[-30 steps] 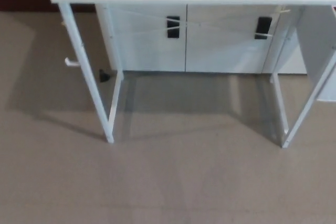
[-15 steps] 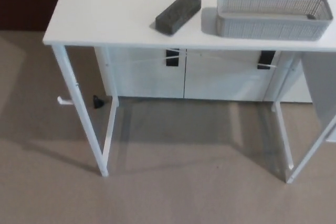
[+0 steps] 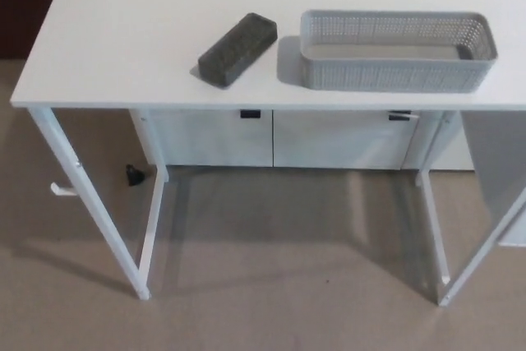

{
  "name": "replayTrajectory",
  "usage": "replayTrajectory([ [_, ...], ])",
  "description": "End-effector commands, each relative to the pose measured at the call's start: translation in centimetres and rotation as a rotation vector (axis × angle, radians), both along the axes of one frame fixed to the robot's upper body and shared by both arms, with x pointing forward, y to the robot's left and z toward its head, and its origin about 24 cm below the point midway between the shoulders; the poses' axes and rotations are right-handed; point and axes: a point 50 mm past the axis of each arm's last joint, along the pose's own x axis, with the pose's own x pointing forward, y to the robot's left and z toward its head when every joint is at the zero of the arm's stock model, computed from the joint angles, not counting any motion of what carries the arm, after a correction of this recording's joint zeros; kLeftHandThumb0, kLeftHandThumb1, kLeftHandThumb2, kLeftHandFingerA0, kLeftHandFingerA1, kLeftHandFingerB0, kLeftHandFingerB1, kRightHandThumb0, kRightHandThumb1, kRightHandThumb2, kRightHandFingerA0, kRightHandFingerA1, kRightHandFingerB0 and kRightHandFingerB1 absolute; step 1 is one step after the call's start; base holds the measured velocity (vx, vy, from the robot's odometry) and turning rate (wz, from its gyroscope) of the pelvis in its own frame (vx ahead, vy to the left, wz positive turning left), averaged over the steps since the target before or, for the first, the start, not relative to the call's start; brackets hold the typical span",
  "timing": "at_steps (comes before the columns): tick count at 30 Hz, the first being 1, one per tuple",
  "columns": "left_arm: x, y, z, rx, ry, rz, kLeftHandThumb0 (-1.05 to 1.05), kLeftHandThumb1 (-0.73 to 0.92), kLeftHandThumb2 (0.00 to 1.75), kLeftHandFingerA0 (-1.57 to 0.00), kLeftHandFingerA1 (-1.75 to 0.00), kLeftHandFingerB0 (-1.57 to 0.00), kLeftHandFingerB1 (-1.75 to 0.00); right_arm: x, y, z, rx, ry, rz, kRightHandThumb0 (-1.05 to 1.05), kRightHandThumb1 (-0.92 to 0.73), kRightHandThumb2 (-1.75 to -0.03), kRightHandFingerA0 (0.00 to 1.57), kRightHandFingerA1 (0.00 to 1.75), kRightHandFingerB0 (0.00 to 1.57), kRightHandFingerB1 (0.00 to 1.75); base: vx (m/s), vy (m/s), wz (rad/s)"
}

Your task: The robot walks towards a desk on which an eraser is kept on the left hand side and a container is kept on the right hand side. The robot picks up the eraser using its left hand and places it in the container.

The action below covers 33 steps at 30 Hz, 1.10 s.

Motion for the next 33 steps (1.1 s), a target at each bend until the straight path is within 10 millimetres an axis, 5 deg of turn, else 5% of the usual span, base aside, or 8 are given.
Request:
replayTrajectory([
  [1, -0.06, 0.52, 0.24, 0.033, -0.001, -0.006, -0.28, 0.61, 0.58, -0.45, -0.4, -0.31, -0.31, 0.09, -0.09, 0.07, -0.008, -0.008, 0.011, -0.17, -0.47, -0.91, 0.34, 0.6, 0.21, 0.53, 0.18, 0.245, -0.21],
  [23, 0.06, 0.51, 0.49, 0.064, -0.012, -0.049, -0.27, 0.61, 0.58, -0.48, -0.4, -0.33, -0.32, 0.43, 0.2, 0.11, -0.017, -0.011, 0.052, -0.18, -0.48, -0.92, 0.36, 0.61, 0.19, 0.52, 0.12, -0.121, 0.02],
  [33, 0.23, 0.32, 0.57, 0.073, -0.022, -0.064, -0.28, 0.61, 0.58, -0.5, -0.4, -0.35, -0.32, 0.72, 0.31, 0.28, -0.011, -0.017, 0.04, -0.18, -0.47, -0.91, 0.36, 0.61, 0.21, 0.53, 0.16, 0.124, -0.04],
])
